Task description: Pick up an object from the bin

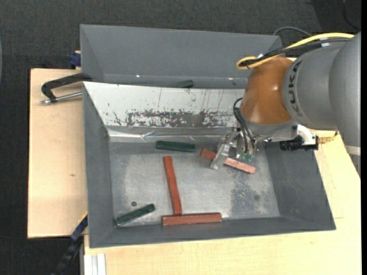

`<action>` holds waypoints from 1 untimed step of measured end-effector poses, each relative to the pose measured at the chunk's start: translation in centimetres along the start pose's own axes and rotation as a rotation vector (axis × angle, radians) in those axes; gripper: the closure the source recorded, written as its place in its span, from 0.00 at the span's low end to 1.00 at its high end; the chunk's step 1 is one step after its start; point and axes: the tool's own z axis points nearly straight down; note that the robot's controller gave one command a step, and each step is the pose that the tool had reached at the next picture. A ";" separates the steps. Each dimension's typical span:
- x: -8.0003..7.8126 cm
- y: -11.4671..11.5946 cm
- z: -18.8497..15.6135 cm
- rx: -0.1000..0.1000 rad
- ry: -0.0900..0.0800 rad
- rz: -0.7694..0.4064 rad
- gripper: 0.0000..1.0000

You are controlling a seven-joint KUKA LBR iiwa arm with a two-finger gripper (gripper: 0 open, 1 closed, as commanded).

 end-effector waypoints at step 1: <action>0.0 0.0 -0.3 0.000 0.000 0.000 1.00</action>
Offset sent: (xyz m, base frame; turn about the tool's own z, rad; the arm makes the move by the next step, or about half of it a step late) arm -0.0001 0.0001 0.0294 0.0000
